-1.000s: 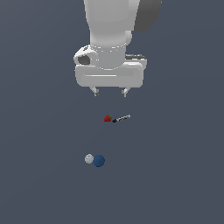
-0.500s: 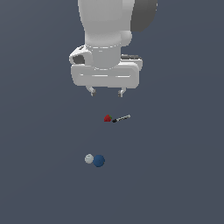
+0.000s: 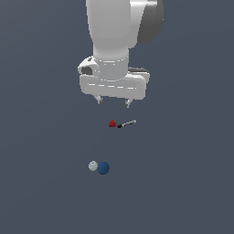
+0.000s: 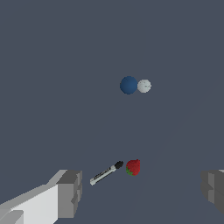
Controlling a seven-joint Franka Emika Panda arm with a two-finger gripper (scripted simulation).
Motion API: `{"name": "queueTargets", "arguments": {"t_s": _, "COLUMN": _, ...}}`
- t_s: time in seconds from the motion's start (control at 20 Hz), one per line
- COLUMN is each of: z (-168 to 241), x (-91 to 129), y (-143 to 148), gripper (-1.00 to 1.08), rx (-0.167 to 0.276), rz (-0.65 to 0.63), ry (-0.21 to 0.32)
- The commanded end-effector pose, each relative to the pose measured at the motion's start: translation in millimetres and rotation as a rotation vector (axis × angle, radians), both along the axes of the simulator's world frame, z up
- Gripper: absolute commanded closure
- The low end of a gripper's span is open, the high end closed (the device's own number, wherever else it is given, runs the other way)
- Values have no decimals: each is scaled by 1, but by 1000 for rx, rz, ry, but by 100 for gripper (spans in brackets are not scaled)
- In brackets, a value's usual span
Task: Pick up a designated object from a clutter of objects.
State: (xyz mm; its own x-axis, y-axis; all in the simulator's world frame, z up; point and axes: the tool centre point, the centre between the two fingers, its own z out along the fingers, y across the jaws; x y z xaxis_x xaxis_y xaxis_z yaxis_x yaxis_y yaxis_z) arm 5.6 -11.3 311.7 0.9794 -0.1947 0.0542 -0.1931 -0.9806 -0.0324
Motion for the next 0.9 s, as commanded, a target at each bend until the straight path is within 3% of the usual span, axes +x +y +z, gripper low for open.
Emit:
{"name": "queueTargets", "arguments": {"t_s": 0.0, "z": -10, "x": -1, "y": 3, "gripper": -92, "rx": 1, "rz": -35, "ry": 3}}
{"name": "queueTargets", "arguments": {"t_s": 0.85, "z": -109, "x": -25, "y": 30, "gripper": -92, "rx": 5, "rz": -385, "ry": 29}}
